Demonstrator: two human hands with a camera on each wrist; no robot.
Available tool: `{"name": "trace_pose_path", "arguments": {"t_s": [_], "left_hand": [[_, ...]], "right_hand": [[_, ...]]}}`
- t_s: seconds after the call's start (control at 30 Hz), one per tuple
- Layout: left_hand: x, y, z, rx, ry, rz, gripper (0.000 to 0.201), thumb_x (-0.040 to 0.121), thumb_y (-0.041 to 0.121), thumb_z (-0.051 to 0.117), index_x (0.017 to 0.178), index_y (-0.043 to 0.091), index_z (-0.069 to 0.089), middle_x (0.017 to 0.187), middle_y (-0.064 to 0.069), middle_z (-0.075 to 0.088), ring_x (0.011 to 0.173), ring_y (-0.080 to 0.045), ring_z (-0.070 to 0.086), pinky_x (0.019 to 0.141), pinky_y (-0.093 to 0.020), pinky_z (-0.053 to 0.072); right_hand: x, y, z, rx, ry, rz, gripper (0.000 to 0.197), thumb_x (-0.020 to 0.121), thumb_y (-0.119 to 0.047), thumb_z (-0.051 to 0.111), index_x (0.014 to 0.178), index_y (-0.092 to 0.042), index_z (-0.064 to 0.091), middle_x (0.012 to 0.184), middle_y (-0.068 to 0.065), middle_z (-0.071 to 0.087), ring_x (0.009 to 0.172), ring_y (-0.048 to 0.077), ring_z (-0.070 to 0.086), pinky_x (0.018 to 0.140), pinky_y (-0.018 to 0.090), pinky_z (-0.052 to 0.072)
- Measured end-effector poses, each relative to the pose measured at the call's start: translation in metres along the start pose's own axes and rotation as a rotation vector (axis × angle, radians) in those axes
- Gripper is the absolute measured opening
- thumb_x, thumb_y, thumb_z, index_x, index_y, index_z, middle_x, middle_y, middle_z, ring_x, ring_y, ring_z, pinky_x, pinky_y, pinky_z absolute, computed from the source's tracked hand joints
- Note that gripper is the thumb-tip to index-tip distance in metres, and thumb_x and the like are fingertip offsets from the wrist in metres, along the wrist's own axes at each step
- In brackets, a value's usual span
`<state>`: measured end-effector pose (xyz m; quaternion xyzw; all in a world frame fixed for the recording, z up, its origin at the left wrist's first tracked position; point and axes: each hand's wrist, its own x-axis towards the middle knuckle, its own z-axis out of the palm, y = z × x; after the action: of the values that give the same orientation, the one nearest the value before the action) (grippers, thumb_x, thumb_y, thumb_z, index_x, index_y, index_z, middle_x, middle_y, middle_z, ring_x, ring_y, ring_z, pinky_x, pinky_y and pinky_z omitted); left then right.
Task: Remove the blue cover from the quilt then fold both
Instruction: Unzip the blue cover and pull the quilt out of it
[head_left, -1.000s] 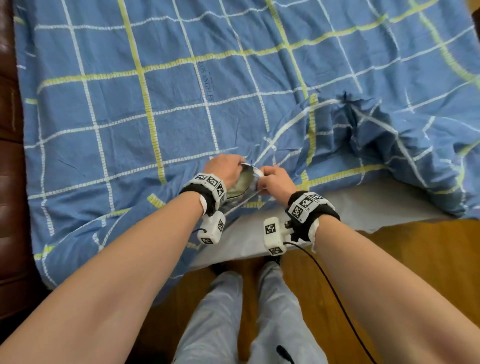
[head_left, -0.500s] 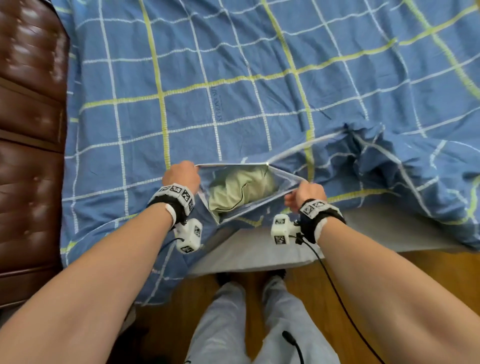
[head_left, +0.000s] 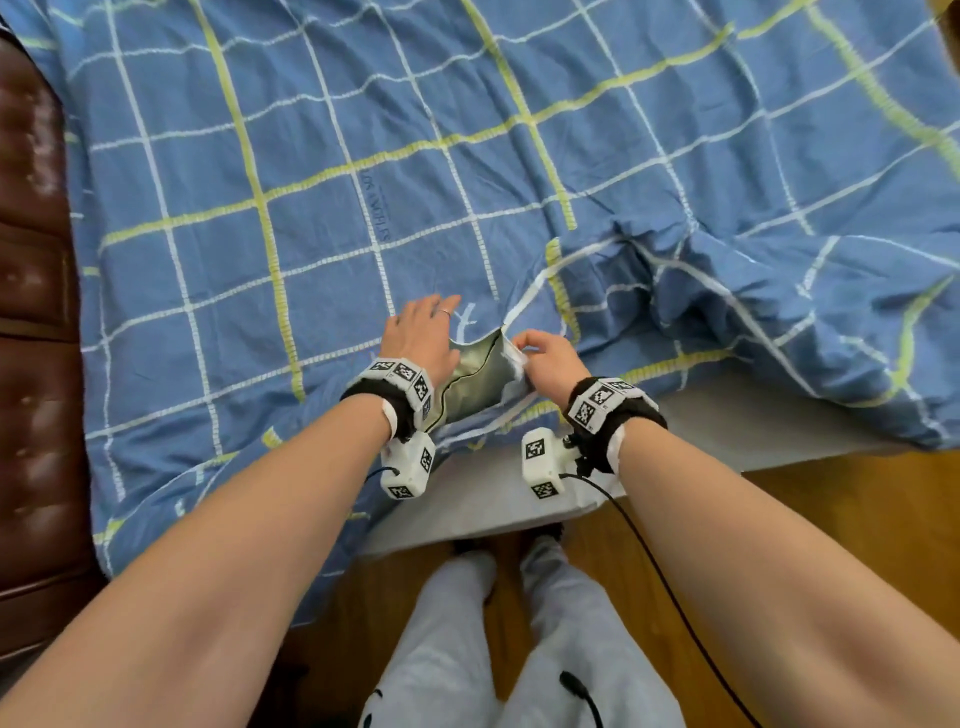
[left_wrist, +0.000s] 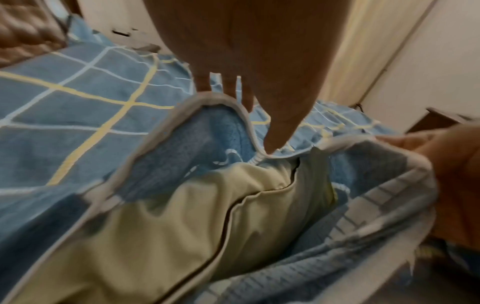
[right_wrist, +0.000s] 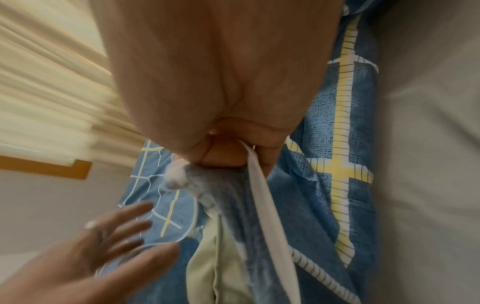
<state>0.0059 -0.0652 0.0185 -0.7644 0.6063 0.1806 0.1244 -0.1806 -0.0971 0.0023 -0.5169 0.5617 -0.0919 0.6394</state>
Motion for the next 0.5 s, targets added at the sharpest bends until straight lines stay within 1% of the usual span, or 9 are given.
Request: {"name": "trace_pose_path", "arguments": {"t_s": [0.07, 0.13, 0.17, 0.23, 0.3, 0.37, 0.4, 0.43, 0.5], "left_hand": [[0.015, 0.012, 0.004, 0.138, -0.038, 0.153, 0.067, 0.088, 0.044, 0.060, 0.147, 0.031, 0.033, 0.151, 0.001, 0.036, 0.140, -0.023, 0.029, 0.115, -0.046, 0.024], [0.026, 0.021, 0.005, 0.187, -0.136, 0.201, 0.050, 0.092, 0.049, 0.054, 0.139, 0.033, 0.046, 0.139, 0.001, 0.053, 0.132, -0.024, 0.043, 0.109, -0.044, 0.032], [0.029, 0.024, 0.006, 0.157, -0.189, 0.196, 0.043, 0.094, 0.050, 0.051, 0.133, 0.033, 0.051, 0.130, 0.000, 0.060, 0.124, -0.025, 0.051, 0.102, -0.041, 0.038], [0.030, 0.030, 0.006, 0.157, -0.232, 0.239, 0.032, 0.097, 0.046, 0.048, 0.122, 0.031, 0.061, 0.119, -0.003, 0.066, 0.112, -0.030, 0.060, 0.088, -0.038, 0.046], [0.026, 0.033, 0.004, 0.192, -0.185, 0.263, 0.025, 0.099, 0.030, 0.046, 0.111, 0.023, 0.066, 0.112, -0.008, 0.067, 0.102, -0.035, 0.063, 0.079, -0.039, 0.049], [0.024, 0.025, -0.002, 0.204, -0.120, 0.171, 0.023, 0.097, 0.014, 0.044, 0.106, 0.012, 0.065, 0.107, -0.012, 0.067, 0.097, -0.038, 0.064, 0.075, -0.040, 0.050], [0.024, 0.016, -0.007, 0.198, -0.106, 0.102, 0.022, 0.095, 0.010, 0.044, 0.105, 0.009, 0.064, 0.105, -0.014, 0.066, 0.096, -0.039, 0.064, 0.074, -0.040, 0.050], [0.024, 0.004, -0.013, 0.182, -0.103, 0.017, 0.021, 0.094, 0.008, 0.046, 0.104, 0.007, 0.064, 0.104, -0.015, 0.067, 0.097, -0.039, 0.064, 0.074, -0.039, 0.049], [0.024, -0.020, -0.022, 0.168, -0.098, -0.098, 0.019, 0.093, 0.010, 0.050, 0.105, 0.006, 0.064, 0.104, -0.016, 0.067, 0.099, -0.038, 0.064, 0.073, -0.036, 0.047]], "right_hand": [[-0.003, -0.001, -0.002, 0.010, -0.076, 0.034, 0.015, 0.081, -0.003, 0.053, 0.071, -0.011, 0.059, 0.062, -0.001, 0.054, 0.059, 0.011, 0.048, 0.050, 0.017, 0.037], [-0.005, -0.001, -0.006, -0.090, -0.122, 0.044, 0.019, 0.094, -0.014, 0.054, 0.085, -0.001, 0.064, 0.075, 0.005, 0.053, 0.070, 0.015, 0.047, 0.056, 0.020, 0.036], [-0.006, 0.002, -0.008, -0.120, -0.104, 0.046, 0.025, 0.096, -0.024, 0.057, 0.084, -0.004, 0.065, 0.074, 0.003, 0.052, 0.069, 0.013, 0.048, 0.058, 0.022, 0.036], [-0.006, 0.006, -0.008, -0.116, -0.033, 0.059, 0.043, 0.089, -0.044, 0.066, 0.061, -0.015, 0.052, 0.055, -0.005, 0.046, 0.052, 0.009, 0.043, 0.052, 0.022, 0.034], [-0.003, 0.006, -0.004, -0.241, 0.024, 0.057, 0.050, 0.090, -0.042, 0.065, 0.054, -0.018, 0.041, 0.048, -0.004, 0.039, 0.048, 0.012, 0.038, 0.051, 0.028, 0.033], [-0.001, 0.007, -0.006, -0.374, 0.153, 0.077, 0.047, 0.094, -0.035, 0.055, 0.054, -0.014, 0.042, 0.053, 0.003, 0.044, 0.054, 0.020, 0.045, 0.056, 0.031, 0.034], [-0.004, 0.008, -0.013, -0.388, 0.275, 0.141, 0.042, 0.093, -0.035, 0.050, 0.059, -0.010, 0.051, 0.060, 0.007, 0.053, 0.063, 0.026, 0.052, 0.060, 0.032, 0.038], [-0.009, 0.011, -0.023, -0.369, 0.404, 0.232, 0.038, 0.092, -0.034, 0.046, 0.071, -0.007, 0.060, 0.074, 0.013, 0.062, 0.074, 0.031, 0.057, 0.066, 0.033, 0.041], [-0.021, 0.023, -0.043, -0.308, 0.600, 0.398, 0.039, 0.092, -0.034, 0.044, 0.095, -0.003, 0.066, 0.101, 0.021, 0.067, 0.087, 0.035, 0.057, 0.073, 0.035, 0.041]]}}
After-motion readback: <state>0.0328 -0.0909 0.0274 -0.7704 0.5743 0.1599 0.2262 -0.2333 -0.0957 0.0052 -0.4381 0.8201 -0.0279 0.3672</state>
